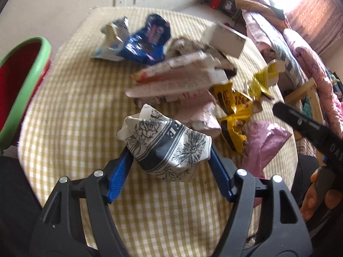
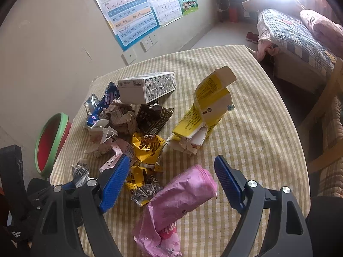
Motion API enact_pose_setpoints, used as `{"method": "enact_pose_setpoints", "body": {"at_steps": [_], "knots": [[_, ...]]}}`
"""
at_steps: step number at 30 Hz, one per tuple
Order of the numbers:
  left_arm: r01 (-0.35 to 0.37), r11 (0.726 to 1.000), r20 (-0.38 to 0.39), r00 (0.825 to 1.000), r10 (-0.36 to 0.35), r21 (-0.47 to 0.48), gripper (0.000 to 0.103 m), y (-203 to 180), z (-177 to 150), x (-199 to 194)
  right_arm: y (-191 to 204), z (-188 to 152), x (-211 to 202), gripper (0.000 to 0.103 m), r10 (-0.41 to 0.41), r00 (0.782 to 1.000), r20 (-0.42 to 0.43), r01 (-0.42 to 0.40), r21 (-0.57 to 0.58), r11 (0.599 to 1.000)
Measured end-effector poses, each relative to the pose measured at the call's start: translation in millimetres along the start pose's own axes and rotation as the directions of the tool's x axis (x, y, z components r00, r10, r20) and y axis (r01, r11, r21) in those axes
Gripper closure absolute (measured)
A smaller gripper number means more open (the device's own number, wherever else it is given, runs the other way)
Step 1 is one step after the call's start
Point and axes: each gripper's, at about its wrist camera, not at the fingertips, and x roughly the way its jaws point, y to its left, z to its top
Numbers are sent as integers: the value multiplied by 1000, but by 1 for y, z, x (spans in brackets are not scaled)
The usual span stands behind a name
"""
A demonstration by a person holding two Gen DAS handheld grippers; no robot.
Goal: Collect trash
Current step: 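Return to the table and grasp the patterned paper with the left tool, then grasp the yellow wrapper with the right tool while the left tool carries paper to bin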
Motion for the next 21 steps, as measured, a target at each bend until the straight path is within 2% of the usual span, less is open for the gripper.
{"method": "enact_pose_setpoints", "body": {"at_steps": [5,11,14,17,19,21], "knots": [[-35,999,50,998,36,-31,35,11,5,-14,15,-2,4,24,21,999,-25,-22,-64,998],[-40,999,69,997,42,-27,35,11,7,-18,33,-10,23,27,46,993,-110,-61,-138,989],[-42,999,78,996,44,-27,35,11,7,-19,38,-15,36,35,54,986,-159,-79,-153,985],[-46,998,87,995,49,-40,35,12,9,-20,40,-20,46,49,50,980,-195,-83,-164,983],[-49,998,91,994,53,-45,35,13,9,-21,41,-22,48,63,42,979,-198,-77,-177,981],[-53,998,96,994,57,-46,35,14,9,-21,42,-22,48,69,48,979,-198,-85,-180,980]]}}
